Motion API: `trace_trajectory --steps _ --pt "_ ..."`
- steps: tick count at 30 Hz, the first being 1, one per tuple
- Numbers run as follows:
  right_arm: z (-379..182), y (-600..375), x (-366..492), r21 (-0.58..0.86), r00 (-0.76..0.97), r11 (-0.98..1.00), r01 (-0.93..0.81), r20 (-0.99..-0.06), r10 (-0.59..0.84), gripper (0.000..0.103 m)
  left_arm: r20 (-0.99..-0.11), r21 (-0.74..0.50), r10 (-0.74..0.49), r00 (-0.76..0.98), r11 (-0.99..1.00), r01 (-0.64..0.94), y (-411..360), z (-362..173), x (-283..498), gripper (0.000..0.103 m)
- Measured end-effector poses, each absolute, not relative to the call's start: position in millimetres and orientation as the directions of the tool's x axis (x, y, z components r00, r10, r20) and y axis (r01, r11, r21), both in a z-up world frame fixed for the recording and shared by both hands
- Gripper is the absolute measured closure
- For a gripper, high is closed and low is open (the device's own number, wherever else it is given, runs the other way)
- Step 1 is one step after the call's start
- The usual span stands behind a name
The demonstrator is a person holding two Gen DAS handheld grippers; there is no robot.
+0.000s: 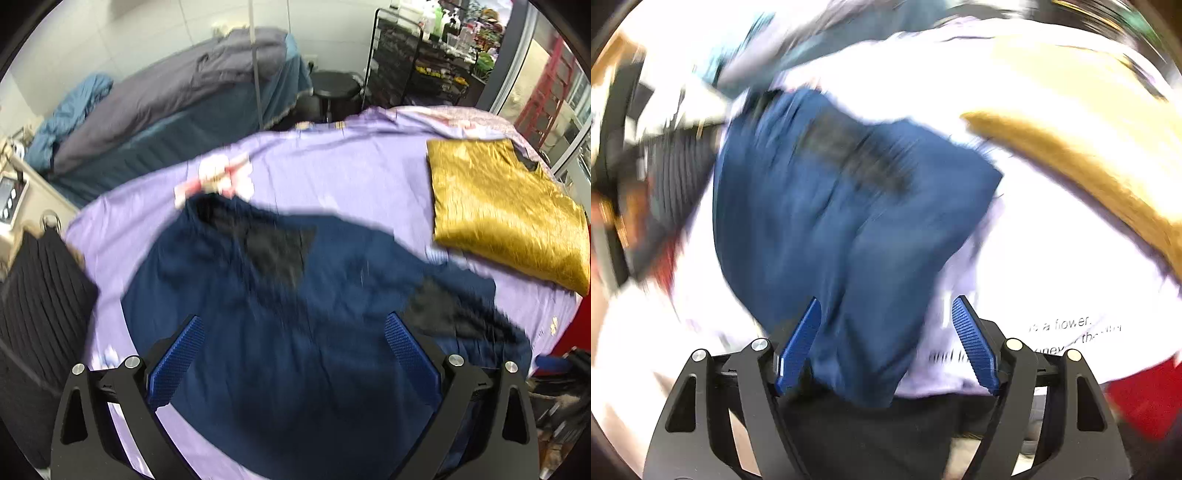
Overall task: Fold large clothes
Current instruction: 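Grasp the navy jacket with the right tool and lift it off the sheet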
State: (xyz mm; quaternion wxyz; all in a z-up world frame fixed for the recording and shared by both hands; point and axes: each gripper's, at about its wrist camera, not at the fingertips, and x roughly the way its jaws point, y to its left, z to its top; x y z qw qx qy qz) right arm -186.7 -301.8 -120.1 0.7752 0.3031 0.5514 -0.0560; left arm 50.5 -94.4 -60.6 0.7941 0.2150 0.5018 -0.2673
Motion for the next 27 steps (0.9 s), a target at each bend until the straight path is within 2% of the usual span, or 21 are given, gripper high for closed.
trace_trajectory --steps 3,7,12,14,17,19,21,24,26,27 --pt "-132.2 -349.3 -181.4 0.467 0.456 0.696 0.546 -0.862 0.221 0.03 -0.894 0.088 -0.231 0.383 0.748 0.658 -114.6 -48.9 68.9 0.006" --pt "-159.3 -388.2 -158.7 0.543 0.495 0.557 0.628 -0.831 0.251 0.03 -0.893 0.097 -0.25 0.374 0.705 0.703 -158.3 -46.8 90.7 0.006" --pt "-201.0 -406.4 -133.0 0.571 0.467 0.461 0.679 -0.821 0.328 0.03 -0.928 0.093 -0.231 0.293 0.618 0.781 -226.3 -71.1 99.5 0.006" --pt "-220.8 -414.0 -125.9 0.576 0.463 0.393 0.716 -0.814 0.35 0.03 -0.946 0.117 -0.186 0.267 0.571 0.813 -253.2 -90.1 102.1 0.006" --pt "-240.8 -429.7 -118.0 0.633 0.527 0.259 0.73 -0.762 0.377 0.03 -0.956 0.155 -0.136 0.26 0.518 0.841 -281.0 -108.5 110.3 0.007" --pt "-254.7 -431.8 -99.5 0.636 0.497 0.276 0.721 -0.752 0.434 0.03 -0.959 0.168 -0.119 0.256 0.489 0.856 -291.2 -116.7 118.5 0.007" --pt "-268.7 -423.4 -75.7 0.584 0.389 0.37 0.722 -0.785 0.482 0.03 -0.965 0.157 -0.11 0.239 0.485 0.86 -295.5 -123.8 127.4 0.007" --pt "-288.2 -399.2 -50.3 0.599 0.274 0.416 0.684 -0.739 0.615 0.03 -0.972 0.155 -0.08 0.221 0.49 0.858 -294.5 -138.8 140.1 0.007" --pt "-291.1 -384.5 -41.0 0.626 0.263 0.42 0.657 -0.713 0.65 0.041 -0.973 0.173 -0.045 0.225 0.5 0.848 -288.5 -150.3 149.2 0.007" --pt "-287.9 -379.9 -40.2 0.629 0.255 0.429 0.648 -0.71 0.656 0.052 -0.974 0.177 -0.033 0.225 0.51 0.842 -285.2 -153.5 153.9 0.007"
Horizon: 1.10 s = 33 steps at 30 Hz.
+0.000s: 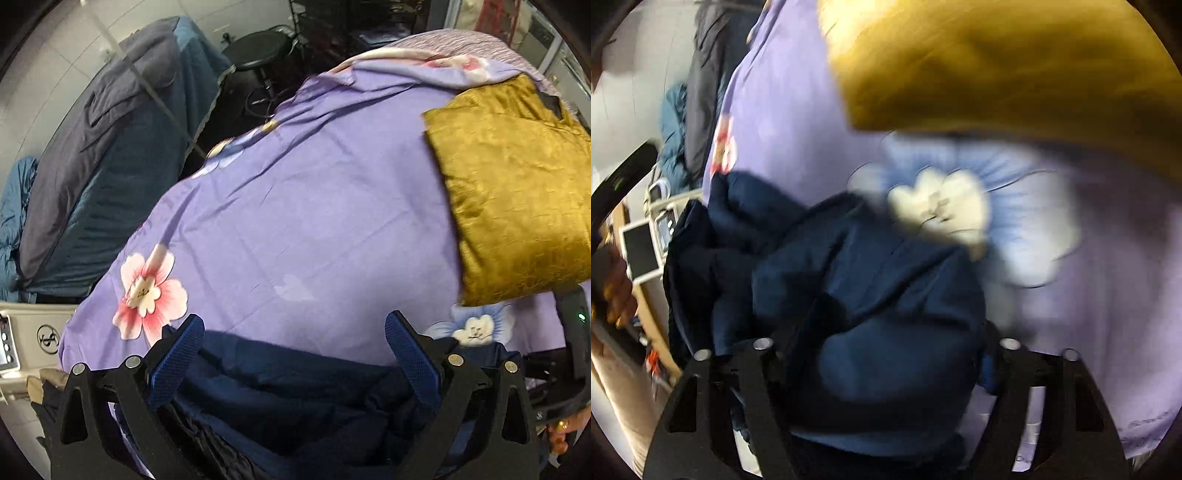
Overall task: Fold large clothes
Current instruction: 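Grasp the navy jacket with the right tool and lift it off the sheet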
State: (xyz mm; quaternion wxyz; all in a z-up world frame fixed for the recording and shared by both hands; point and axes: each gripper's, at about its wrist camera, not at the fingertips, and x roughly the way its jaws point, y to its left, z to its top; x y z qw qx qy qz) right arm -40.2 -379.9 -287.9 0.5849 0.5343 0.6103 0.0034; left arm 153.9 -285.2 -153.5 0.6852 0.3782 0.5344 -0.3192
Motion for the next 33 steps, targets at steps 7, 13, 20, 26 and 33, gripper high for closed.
trace_trajectory --steps 7,13,20,26,33 --pt "-144.2 -335.5 6.5 0.65 0.379 0.692 0.316 -0.755 0.536 0.087 -0.97 0.137 -0.077 0.233 0.618 0.775 -241.4 -123.6 194.4 0.007" --pt "52.5 -249.9 29.8 0.414 0.606 0.89 -0.19 -0.664 0.438 0.093 -0.902 0.115 -0.216 0.373 0.715 0.69 -183.3 -17.8 222.0 0.007" --pt "152.9 -209.0 -39.1 0.188 0.641 0.846 -0.498 -0.577 0.506 0.093 -0.787 0.092 -0.33 0.521 0.773 0.628 -94.0 86.7 206.2 0.006" --pt "14.9 -241.9 -90.0 0.167 0.436 0.955 -0.246 -0.86 0.263 0.087 -0.873 0.159 -0.237 0.425 0.687 0.709 -82.0 -1.3 157.3 0.006" --pt "-75.4 -277.1 -117.1 0.087 0.35 0.993 0.076 -0.935 0.055 0.066 -0.927 0.032 -0.225 0.301 0.75 0.66 -70.1 -84.3 150.8 0.008"
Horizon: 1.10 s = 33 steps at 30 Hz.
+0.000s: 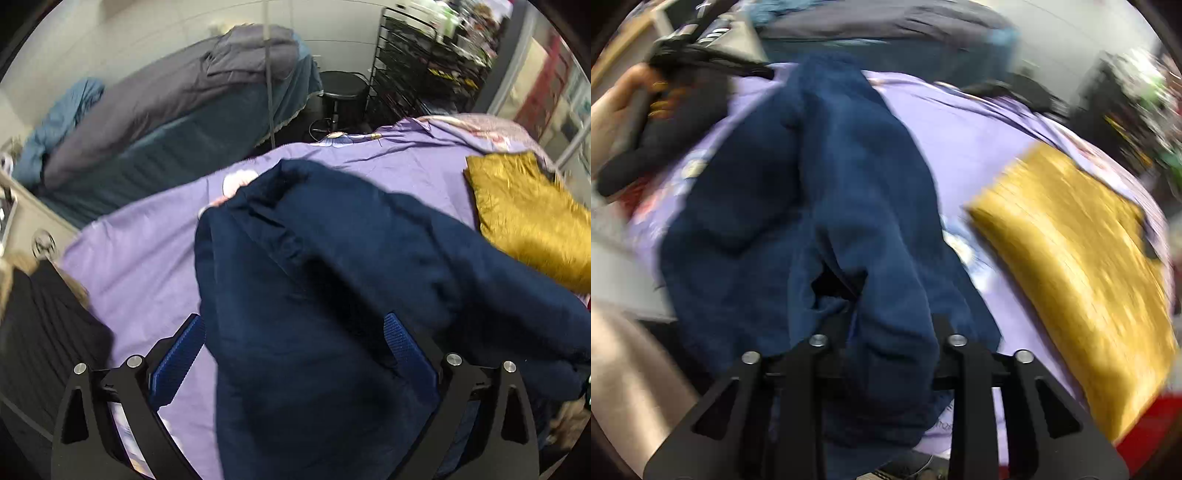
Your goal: Fold large clothes
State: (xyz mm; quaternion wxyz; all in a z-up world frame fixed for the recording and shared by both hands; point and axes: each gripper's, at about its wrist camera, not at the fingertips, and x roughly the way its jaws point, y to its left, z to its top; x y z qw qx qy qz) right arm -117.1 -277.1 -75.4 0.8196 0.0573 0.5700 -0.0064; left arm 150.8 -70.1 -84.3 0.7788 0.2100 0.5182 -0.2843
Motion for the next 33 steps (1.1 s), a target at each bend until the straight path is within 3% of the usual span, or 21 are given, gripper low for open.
trace_trajectory --steps 1,3,9,13,18,20,21,22,23,24,26,30,33 --pt "-70.2 -283.8 -118.2 0.089 0.389 0.988 0.126 -0.921 0.033 0.046 -0.924 0.015 -0.236 0.3 0.763 0.646 -69.7 -86.9 155.5 0.008" --pt "-61.2 -286.8 -109.8 0.049 0.429 0.983 0.175 -0.903 -0.032 0.025 -0.917 0.031 -0.234 0.323 0.766 0.642 -72.1 -88.7 161.1 0.008" --pt "-56.1 -295.4 -75.9 0.045 0.46 0.972 0.231 -0.885 -0.068 0.025 -0.907 0.19 -0.108 0.408 0.759 0.623 -75.9 -104.2 191.6 0.008" --pt "-68.7 -307.0 -54.4 0.015 0.408 0.961 0.278 -0.907 -0.104 0.024 -0.939 0.163 -0.037 0.342 0.827 0.537 -53.4 -125.9 210.2 0.008" --pt "-93.0 -304.2 -43.5 0.082 0.331 0.941 0.329 -0.943 -0.034 0.026 -0.969 0.122 -0.007 0.245 0.853 0.508 -29.4 -158.3 193.1 0.008" --pt "-102.0 -305.6 -39.6 0.104 0.316 0.939 0.329 -0.949 -0.005 0.038 -0.982 0.085 -0.011 0.186 0.861 0.501 -20.5 -176.7 180.6 0.008" --pt "-104.5 -303.5 -37.8 0.105 0.308 0.939 0.328 -0.951 -0.001 0.051 -0.986 0.076 -0.009 0.167 0.864 0.497 -18.3 -185.3 175.3 0.008" --pt "-108.9 -303.0 -34.1 0.103 0.297 0.939 0.328 -0.955 0.001 0.064 -0.989 0.066 -0.007 0.146 0.872 0.485 -16.4 -193.5 170.1 0.017" --pt "-110.6 -302.0 -31.0 0.103 0.294 0.939 0.327 -0.956 0.002 0.069 -0.992 0.048 -0.015 0.126 0.877 0.478 -15.5 -198.0 167.7 0.025" --pt "-111.0 -300.8 -30.1 0.101 0.292 0.94 0.327 -0.956 0.001 0.074 -0.994 0.02 -0.033 0.103 0.881 0.473 -15.6 -201.3 164.7 0.042" --pt "-106.5 -298.5 -28.8 0.094 0.295 0.939 0.33 -0.955 -0.008 0.077 -0.994 0.009 -0.043 0.098 0.88 0.475 -20.1 -201.7 158.8 0.051" --pt "-93.6 -299.5 -31.0 0.084 0.327 0.939 0.334 -0.944 -0.032 0.085 -0.989 0.048 -0.03 0.146 0.864 0.501 -26.3 -187.1 150.8 0.085" --pt "-70.8 -300.2 -41.4 0.09 0.383 0.94 0.33 -0.922 -0.047 0.088 -0.982 0.004 -0.089 0.165 0.871 0.492 -17.6 -162.7 144.5 0.093"
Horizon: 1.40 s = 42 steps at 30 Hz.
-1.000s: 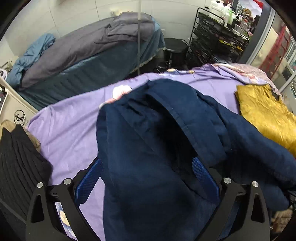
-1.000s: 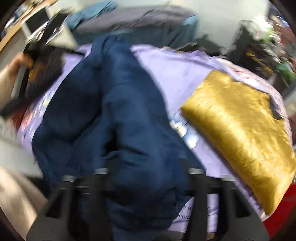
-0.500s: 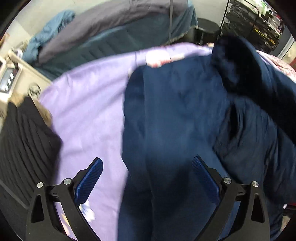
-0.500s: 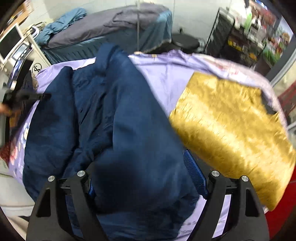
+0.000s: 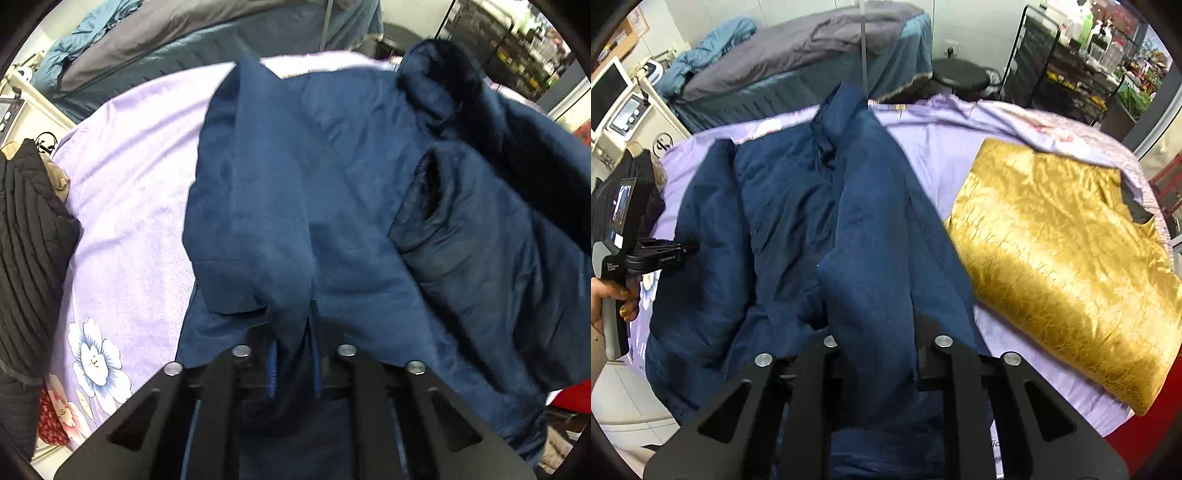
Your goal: Fold large clothes
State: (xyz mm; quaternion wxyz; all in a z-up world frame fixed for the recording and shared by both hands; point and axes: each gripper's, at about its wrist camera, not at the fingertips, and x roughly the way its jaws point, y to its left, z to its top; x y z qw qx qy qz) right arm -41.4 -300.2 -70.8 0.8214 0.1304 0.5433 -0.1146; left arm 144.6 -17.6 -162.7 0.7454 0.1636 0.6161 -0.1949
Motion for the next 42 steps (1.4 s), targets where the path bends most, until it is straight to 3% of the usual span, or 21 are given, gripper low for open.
trace_trajectory --steps 9,15,21,24,26,27,28,29,30,32,35,37,42 --pt "26.4 -303.0 -65.6 0.161 0.589 0.952 0.259 -0.808 -0.024 0.092 -0.928 0.068 -0.139 0.346 0.849 0.523 -2.5 -75.0 95.2 0.096" --pt "97.8 -317.4 -72.9 0.197 0.734 0.965 0.175 -0.679 0.006 0.093 -0.857 0.112 -0.136 0.498 0.893 0.436 41.7 -3.9 62.7 0.096" --pt "127.1 -354.6 -32.9 0.128 0.789 0.981 0.144 -0.613 -0.036 0.093 -0.812 0.136 -0.085 0.577 0.934 0.329 88.9 42.1 57.9 0.097" --pt "124.1 -392.9 3.2 0.236 0.799 0.955 0.18 -0.602 -0.002 0.092 -0.794 0.16 -0.041 0.606 0.948 0.275 104.0 49.5 61.3 0.097" --pt "105.7 -416.6 33.6 0.323 0.773 0.916 0.238 -0.634 0.023 0.083 -0.79 0.16 -0.014 0.613 0.96 0.229 114.1 51.0 67.2 0.097" --pt "97.7 -422.8 43.0 0.342 0.757 0.899 0.273 -0.653 0.019 0.068 -0.795 0.149 -0.002 0.606 0.969 0.199 123.9 48.1 72.3 0.097" --pt "85.9 -429.3 49.6 0.384 0.757 0.865 0.324 -0.654 0.007 0.037 -0.798 0.144 0.015 0.602 0.975 0.167 131.3 44.6 75.5 0.097" --pt "76.4 -432.6 50.1 0.424 0.779 0.837 0.346 -0.627 -0.005 0.021 -0.799 0.155 0.048 0.599 0.98 0.128 140.3 38.0 81.9 0.097" --pt "68.5 -432.5 48.8 0.435 0.788 0.819 0.373 -0.615 -0.032 0.012 -0.804 0.174 0.082 0.589 0.98 0.101 143.2 30.6 95.5 0.096" --pt "40.6 -423.2 48.3 0.426 0.738 0.785 0.45 -0.672 -0.058 0.012 -0.835 0.175 0.132 0.534 0.984 0.03 162.8 6.2 115.1 0.09" --pt "3.2 -398.6 41.4 0.466 0.69 0.776 0.424 -0.722 0.056 0.012 -0.857 0.182 0.191 0.479 0.981 -0.066 184.2 -25.5 136.7 0.078" --pt "-18.7 -372.0 31.5 0.417 0.642 0.817 0.399 -0.763 0.075 0.012 -0.845 0.232 0.24 0.477 0.97 -0.077 185.6 -34.1 138.8 0.049" --pt "-66.5 -319.3 -4.9 0.258 0.518 0.906 0.336 -0.854 0.051 0.012 -0.854 0.197 0.188 0.484 0.98 -0.033 172.2 -46.3 135.9 0.026"
